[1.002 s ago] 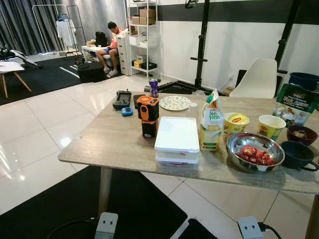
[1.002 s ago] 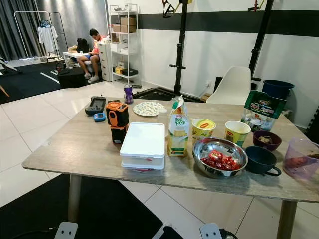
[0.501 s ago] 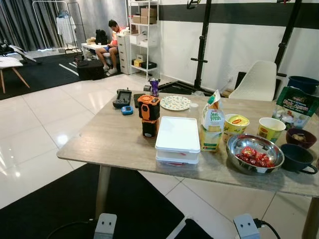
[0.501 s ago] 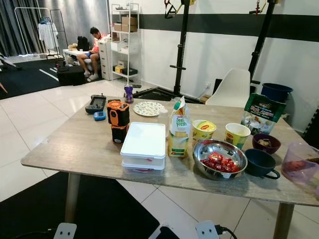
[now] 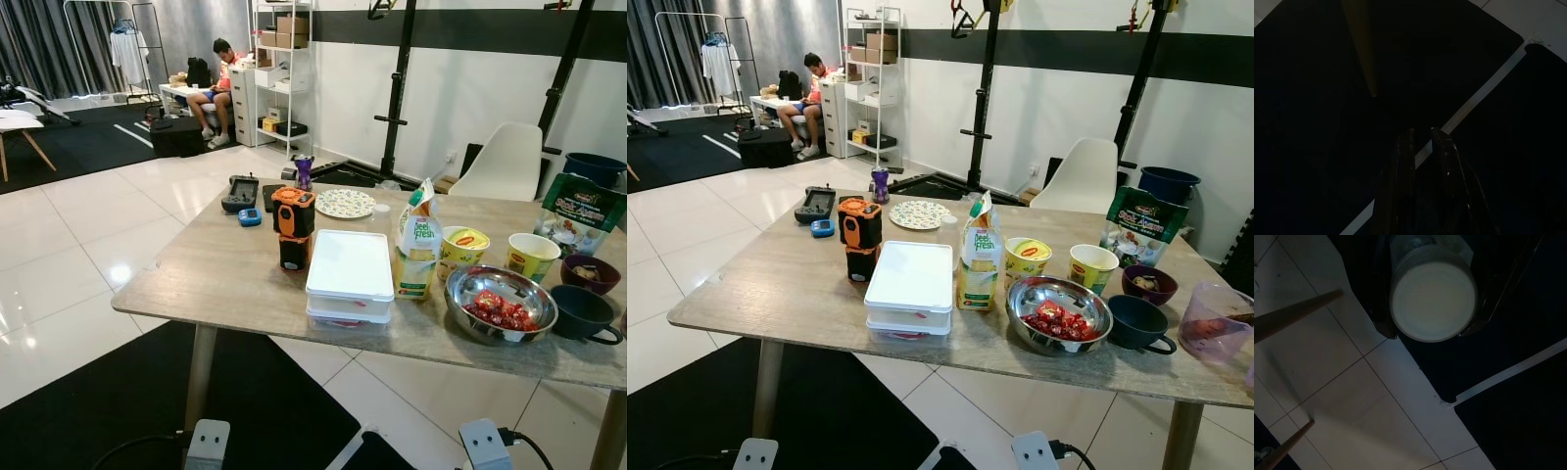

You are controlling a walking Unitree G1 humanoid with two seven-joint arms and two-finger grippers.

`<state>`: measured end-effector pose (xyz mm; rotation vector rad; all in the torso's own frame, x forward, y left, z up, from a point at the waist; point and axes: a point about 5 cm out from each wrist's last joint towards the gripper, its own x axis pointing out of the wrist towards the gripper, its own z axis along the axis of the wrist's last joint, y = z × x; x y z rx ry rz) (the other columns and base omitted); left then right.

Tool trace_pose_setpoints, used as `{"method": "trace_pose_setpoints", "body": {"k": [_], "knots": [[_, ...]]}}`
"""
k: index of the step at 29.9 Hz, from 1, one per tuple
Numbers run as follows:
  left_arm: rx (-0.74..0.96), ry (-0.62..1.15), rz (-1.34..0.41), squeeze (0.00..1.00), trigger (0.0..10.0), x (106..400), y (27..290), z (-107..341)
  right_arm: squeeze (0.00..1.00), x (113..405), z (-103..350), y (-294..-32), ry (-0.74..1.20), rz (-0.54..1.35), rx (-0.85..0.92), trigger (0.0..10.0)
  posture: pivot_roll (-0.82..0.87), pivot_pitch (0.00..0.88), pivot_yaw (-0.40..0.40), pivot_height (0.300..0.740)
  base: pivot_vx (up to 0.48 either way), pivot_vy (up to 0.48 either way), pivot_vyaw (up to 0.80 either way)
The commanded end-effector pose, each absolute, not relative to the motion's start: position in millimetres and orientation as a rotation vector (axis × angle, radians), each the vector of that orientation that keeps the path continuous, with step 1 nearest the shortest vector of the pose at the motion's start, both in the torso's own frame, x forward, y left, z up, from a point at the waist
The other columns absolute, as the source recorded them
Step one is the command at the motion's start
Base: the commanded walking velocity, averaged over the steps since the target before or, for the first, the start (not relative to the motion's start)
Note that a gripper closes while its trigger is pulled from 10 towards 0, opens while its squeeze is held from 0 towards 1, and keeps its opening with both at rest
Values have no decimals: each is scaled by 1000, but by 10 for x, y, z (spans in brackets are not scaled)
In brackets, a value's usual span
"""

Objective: Restocking fridge

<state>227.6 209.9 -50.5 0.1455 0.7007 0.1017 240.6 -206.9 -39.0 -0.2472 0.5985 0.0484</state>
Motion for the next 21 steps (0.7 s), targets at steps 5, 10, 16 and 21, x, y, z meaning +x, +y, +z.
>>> {"method": "trace_pose_setpoints", "body": {"k": [5, 10, 16, 21], "knots": [[153, 707, 85, 0, 10000, 2285, 2084, -506, 0, 2467, -330, -2092, 561, 38, -252, 10000, -37, 0, -36, 740, 0, 0, 0], [158, 704, 88, 0, 10000, 2305, 2109, -490, 0, 2465, -332, -2088, 561, 37, -252, 10000, -38, 0, -34, 740, 0, 0, 0], [159, 695, 95, 0, 10000, 2338, 2131, -464, 0, 2469, -331, -2093, 564, 38, -253, 10000, -29, 0, -35, 740, 0, 0, 0], [167, 695, 87, 0, 10000, 2346, 2141, -457, 0, 2459, -336, -2108, 566, 25, -248, 10000, -29, 0, -25, 740, 0, 0, 0]]}}
